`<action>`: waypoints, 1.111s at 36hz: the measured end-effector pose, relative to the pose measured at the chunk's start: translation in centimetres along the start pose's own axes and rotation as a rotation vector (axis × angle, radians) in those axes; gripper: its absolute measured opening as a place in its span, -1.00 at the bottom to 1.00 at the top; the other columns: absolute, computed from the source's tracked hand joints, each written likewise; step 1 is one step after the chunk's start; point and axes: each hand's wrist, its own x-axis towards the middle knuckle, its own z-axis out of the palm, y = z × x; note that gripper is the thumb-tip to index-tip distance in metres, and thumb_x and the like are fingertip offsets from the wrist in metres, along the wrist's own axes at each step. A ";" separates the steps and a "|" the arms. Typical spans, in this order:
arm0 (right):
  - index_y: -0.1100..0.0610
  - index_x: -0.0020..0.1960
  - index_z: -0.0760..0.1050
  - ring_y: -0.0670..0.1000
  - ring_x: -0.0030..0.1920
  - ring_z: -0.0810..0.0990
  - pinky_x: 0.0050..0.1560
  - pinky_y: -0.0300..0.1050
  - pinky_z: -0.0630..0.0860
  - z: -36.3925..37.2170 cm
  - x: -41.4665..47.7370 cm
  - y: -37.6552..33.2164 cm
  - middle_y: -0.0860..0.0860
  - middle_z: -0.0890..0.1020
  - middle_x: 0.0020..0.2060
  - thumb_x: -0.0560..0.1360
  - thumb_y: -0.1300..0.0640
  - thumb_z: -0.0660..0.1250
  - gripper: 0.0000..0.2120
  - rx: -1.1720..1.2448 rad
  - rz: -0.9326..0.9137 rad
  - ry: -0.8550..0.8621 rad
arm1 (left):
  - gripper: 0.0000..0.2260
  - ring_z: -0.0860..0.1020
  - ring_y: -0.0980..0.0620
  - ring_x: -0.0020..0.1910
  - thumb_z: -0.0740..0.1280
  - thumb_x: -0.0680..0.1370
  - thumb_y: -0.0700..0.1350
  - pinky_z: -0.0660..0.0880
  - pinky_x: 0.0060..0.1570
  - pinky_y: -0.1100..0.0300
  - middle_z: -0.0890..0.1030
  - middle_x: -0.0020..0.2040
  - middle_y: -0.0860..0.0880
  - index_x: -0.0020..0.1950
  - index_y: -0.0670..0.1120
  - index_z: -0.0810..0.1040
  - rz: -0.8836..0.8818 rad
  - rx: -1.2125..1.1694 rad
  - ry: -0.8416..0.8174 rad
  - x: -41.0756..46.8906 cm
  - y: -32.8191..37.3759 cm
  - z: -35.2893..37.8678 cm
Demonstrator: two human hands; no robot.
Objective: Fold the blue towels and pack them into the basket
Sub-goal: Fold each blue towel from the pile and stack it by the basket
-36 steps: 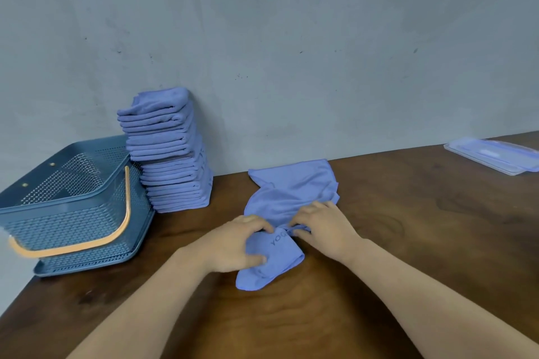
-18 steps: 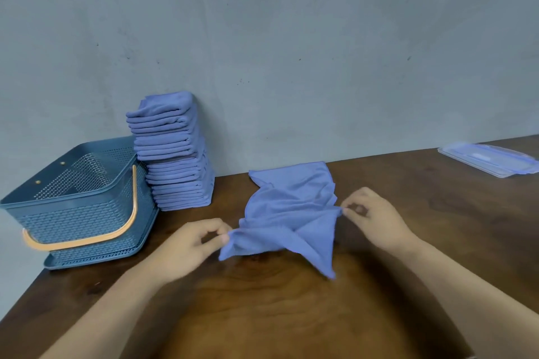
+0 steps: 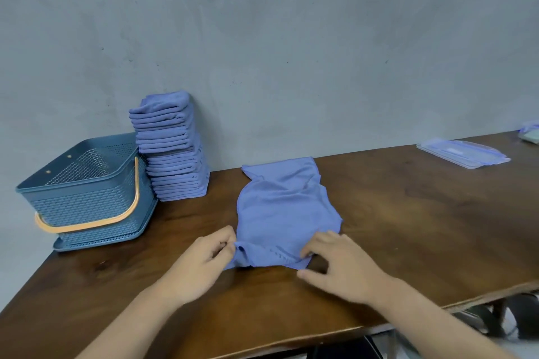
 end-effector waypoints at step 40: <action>0.20 -0.08 0.32 0.06 -0.17 0.37 -0.13 0.01 0.24 -3.6 -1.2 -1.9 0.07 0.44 -0.22 0.60 0.10 0.35 -0.75 1.008 0.211 0.303 | -0.65 0.24 -0.02 -0.24 0.16 0.77 -0.10 0.21 -0.15 0.00 0.28 -0.25 -0.01 -0.23 0.01 0.28 -0.145 -0.292 0.310 0.3 3.6 -0.9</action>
